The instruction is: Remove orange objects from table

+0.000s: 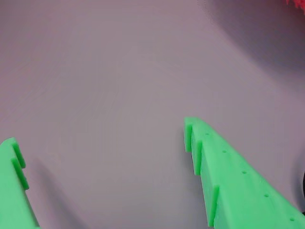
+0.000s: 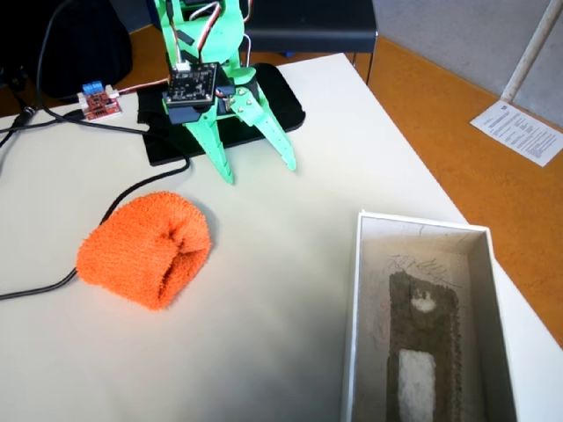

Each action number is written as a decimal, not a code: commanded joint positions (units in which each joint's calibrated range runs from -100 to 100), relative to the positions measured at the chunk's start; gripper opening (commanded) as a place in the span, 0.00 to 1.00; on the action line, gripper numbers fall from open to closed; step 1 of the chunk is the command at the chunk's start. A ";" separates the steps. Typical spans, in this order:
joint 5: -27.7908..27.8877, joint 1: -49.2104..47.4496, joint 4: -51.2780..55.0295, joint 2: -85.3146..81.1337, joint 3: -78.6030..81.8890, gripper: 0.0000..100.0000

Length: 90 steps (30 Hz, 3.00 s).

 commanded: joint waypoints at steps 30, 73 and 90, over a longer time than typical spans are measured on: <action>11.18 -0.07 0.44 -0.44 -1.07 0.35; 4.98 30.46 -6.61 83.74 -68.42 0.41; 8.21 31.57 -12.29 92.88 -64.54 0.48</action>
